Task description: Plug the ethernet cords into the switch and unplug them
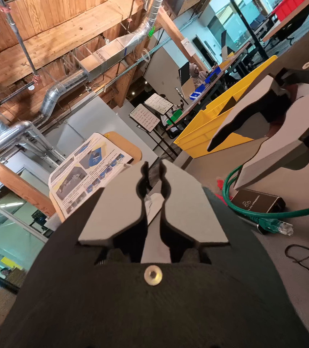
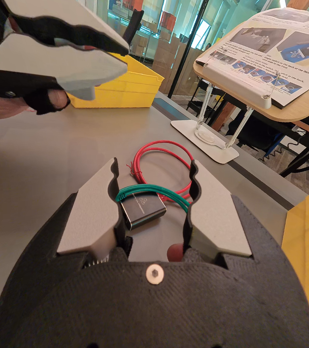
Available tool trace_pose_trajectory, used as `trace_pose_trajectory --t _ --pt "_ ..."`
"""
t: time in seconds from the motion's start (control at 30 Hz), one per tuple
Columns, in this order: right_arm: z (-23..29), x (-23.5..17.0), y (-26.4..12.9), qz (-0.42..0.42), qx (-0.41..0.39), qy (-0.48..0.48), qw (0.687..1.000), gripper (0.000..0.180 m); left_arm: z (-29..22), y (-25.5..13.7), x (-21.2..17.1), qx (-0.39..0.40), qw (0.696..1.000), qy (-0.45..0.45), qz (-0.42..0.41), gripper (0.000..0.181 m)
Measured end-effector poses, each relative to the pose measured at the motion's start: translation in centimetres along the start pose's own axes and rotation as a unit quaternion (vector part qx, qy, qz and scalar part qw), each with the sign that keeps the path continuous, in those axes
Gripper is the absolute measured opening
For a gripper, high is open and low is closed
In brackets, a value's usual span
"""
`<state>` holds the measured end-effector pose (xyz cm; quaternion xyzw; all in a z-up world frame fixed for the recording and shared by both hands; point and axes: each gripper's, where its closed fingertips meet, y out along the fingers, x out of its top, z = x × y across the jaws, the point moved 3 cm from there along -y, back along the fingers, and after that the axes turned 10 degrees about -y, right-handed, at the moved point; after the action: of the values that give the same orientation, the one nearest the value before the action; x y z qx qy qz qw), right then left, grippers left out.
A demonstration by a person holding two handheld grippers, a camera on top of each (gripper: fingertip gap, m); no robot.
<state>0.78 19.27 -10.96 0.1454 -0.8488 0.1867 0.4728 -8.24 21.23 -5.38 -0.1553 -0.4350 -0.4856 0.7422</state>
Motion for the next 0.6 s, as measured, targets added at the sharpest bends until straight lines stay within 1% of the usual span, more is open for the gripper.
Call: trace_pose_trajectory --t 0.17,0.33,0.6 --pt "0.03 -0.04 0.02 0.001 0.001 0.001 1.0 0.074 0.32 -0.04 0.02 0.002 1.0 -0.012 0.0 0.003" --pt "0.1 -0.05 0.04 0.001 0.002 0.0 1.0 0.074 0.33 0.01 -0.17 0.002 1.0 -0.011 0.007 0.002" --pt "0.17 -0.04 0.05 0.001 0.004 -0.001 1.0 0.074 0.1 0.11 -0.43 0.0 1.0 -0.008 0.015 0.008"
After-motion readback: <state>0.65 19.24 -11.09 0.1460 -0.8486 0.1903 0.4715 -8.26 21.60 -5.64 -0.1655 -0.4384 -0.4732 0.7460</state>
